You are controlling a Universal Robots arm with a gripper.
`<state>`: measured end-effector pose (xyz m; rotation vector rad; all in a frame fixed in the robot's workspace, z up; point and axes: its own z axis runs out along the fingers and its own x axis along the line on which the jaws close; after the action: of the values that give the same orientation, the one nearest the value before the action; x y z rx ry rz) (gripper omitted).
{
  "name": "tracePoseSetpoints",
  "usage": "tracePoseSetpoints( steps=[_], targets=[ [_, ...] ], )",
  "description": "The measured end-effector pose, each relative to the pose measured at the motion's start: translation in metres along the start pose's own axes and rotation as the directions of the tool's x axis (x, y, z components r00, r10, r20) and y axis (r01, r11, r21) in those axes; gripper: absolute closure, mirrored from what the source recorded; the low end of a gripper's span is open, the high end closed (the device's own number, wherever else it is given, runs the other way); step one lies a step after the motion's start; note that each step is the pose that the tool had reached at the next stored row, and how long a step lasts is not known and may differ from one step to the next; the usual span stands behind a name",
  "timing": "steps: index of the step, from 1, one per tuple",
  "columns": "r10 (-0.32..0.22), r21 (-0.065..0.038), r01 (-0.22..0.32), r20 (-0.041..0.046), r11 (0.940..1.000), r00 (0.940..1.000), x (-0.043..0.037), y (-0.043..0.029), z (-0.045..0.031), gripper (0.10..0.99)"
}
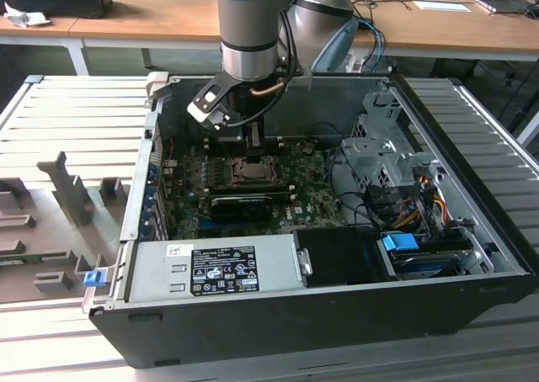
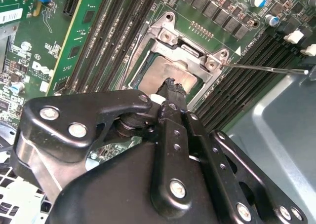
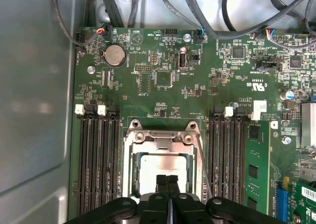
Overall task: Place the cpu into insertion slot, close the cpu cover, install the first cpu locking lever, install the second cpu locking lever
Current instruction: 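Install the first cpu locking lever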
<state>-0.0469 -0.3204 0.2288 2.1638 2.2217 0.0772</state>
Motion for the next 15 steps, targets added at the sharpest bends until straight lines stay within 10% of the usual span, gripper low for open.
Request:
tracePoseSetpoints(
  steps=[15],
  targets=[
    [-0.001, 0.000, 0.001, 0.0148, 1.0000, 0.9999, 0.0002, 0.0014, -0.0210, 0.980]
  ],
)
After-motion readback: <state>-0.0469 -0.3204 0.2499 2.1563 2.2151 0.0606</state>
